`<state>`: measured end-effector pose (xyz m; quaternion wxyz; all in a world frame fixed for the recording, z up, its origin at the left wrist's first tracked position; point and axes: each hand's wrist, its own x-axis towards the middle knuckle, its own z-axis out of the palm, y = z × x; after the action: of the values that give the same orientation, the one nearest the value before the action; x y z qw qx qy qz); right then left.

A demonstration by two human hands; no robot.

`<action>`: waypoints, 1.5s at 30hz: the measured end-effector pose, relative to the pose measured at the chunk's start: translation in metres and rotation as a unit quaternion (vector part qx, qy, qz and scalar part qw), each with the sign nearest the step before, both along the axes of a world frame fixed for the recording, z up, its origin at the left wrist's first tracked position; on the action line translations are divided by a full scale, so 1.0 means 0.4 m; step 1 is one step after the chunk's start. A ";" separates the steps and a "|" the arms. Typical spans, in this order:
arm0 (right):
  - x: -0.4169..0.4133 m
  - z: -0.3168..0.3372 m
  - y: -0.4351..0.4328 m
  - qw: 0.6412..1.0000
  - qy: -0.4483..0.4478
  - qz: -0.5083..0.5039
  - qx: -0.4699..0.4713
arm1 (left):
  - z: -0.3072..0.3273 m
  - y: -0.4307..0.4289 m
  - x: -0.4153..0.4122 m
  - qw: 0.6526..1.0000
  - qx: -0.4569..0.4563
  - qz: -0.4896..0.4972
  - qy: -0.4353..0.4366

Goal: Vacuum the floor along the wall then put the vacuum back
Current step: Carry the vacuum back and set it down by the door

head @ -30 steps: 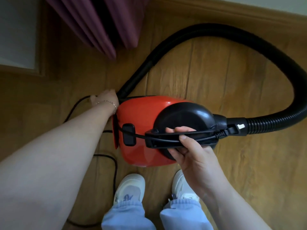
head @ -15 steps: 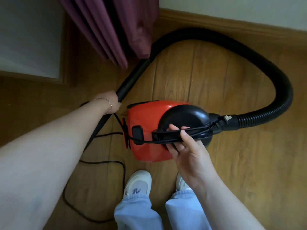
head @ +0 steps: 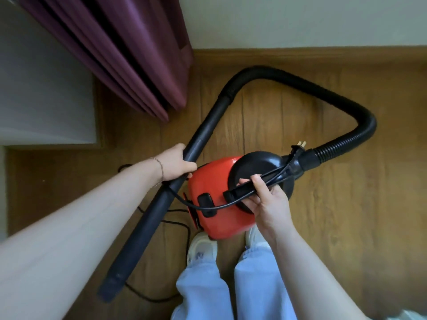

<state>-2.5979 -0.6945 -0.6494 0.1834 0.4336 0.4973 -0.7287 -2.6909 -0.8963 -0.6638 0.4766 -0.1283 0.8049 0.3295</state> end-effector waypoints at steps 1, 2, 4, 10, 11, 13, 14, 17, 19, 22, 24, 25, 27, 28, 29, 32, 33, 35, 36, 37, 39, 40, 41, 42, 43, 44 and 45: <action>0.007 0.021 0.012 1.000 0.007 0.003 0.014 | 0.020 0.011 0.007 0.999 0.025 0.022 -0.029; 0.015 0.041 0.022 1.000 0.012 -0.003 0.027 | 0.041 0.024 0.015 0.995 0.054 0.055 -0.058; 0.028 0.081 0.040 0.998 0.012 -0.036 0.046 | 0.093 0.064 0.033 0.983 0.107 0.124 -0.088; 0.035 0.214 0.091 0.986 0.007 -0.149 0.070 | 0.277 0.240 0.108 0.964 0.193 0.174 -0.050; 0.034 0.240 0.104 0.980 0.006 -0.188 0.066 | 0.304 0.268 0.119 0.963 0.202 0.174 -0.048; 0.032 0.293 0.134 0.965 0.004 -0.261 0.041 | 0.365 0.324 0.136 0.960 0.223 0.165 -0.030; 0.033 0.321 0.149 0.959 0.002 -0.282 0.026 | 0.396 0.350 0.142 0.960 0.232 0.155 -0.016; 0.045 0.415 0.189 0.956 0.008 -0.294 -0.004 | 0.488 0.427 0.154 0.955 0.260 0.144 0.004; 0.058 0.475 0.215 0.959 0.017 -0.284 0.009 | 0.547 0.472 0.161 0.951 0.270 0.150 0.007; 0.067 0.565 0.274 0.959 0.035 -0.281 0.020 | 0.640 0.545 0.167 0.945 0.281 0.166 0.005; 0.072 0.625 0.330 0.957 0.044 -0.286 0.017 | 0.698 0.605 0.172 0.942 0.284 0.178 -0.012; 0.075 0.653 0.361 0.955 0.049 -0.292 0.014 | 0.725 0.638 0.175 0.942 0.287 0.172 -0.014; 0.085 0.703 0.421 0.953 0.054 -0.298 0.016 | 0.766 0.702 0.180 0.940 0.301 0.160 -0.011; 0.091 0.724 0.449 0.952 0.053 -0.300 0.019 | 0.785 0.732 0.182 0.938 0.308 0.157 -0.008; 0.097 0.744 0.477 0.951 0.054 -0.304 0.021 | 0.803 0.761 0.185 0.938 0.312 0.152 -0.006; 0.112 0.807 0.562 0.950 0.057 -0.304 0.033 | 0.865 0.845 0.198 0.932 0.329 0.148 -0.030; 0.118 0.830 0.592 0.952 0.058 -0.299 0.039 | 0.887 0.874 0.207 0.927 0.339 0.154 -0.047; 0.133 0.874 0.657 0.955 0.059 -0.283 0.057 | 0.935 0.937 0.229 0.920 0.351 0.156 -0.075; 0.143 0.894 0.690 0.957 0.061 -0.277 0.066 | 0.958 0.969 0.241 0.918 0.354 0.156 -0.085; 0.153 0.915 0.724 0.958 0.062 -0.272 0.073 | 0.979 1.003 0.252 0.916 0.356 0.160 -0.093; 0.174 0.959 0.789 0.958 0.061 -0.267 0.086 | 1.027 1.069 0.274 0.909 0.364 0.174 -0.107; 0.184 0.983 0.823 0.957 0.064 -0.269 0.091 | 1.052 1.103 0.284 0.905 0.368 0.181 -0.114; 0.194 1.008 0.856 0.954 0.069 -0.275 0.095 | 1.078 1.138 0.294 0.903 0.370 0.183 -0.122; 0.204 1.033 0.888 0.952 0.075 -0.281 0.097 | 1.105 1.171 0.304 0.902 0.371 0.181 -0.129; 0.216 1.056 0.921 0.950 0.078 -0.284 0.099 | 1.127 1.206 0.314 0.902 0.372 0.175 -0.131; 0.228 1.078 0.955 0.950 0.079 -0.285 0.102 | 1.149 1.243 0.324 0.903 0.374 0.168 -0.129; 0.239 1.098 0.988 0.949 0.078 -0.285 0.105 | 1.166 1.280 0.332 0.904 0.377 0.160 -0.124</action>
<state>-2.5023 -0.2991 -0.2104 -0.1183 0.5158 0.4392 -0.7260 -2.5579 -0.3841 -0.1974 0.5263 -0.1062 0.5233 0.6617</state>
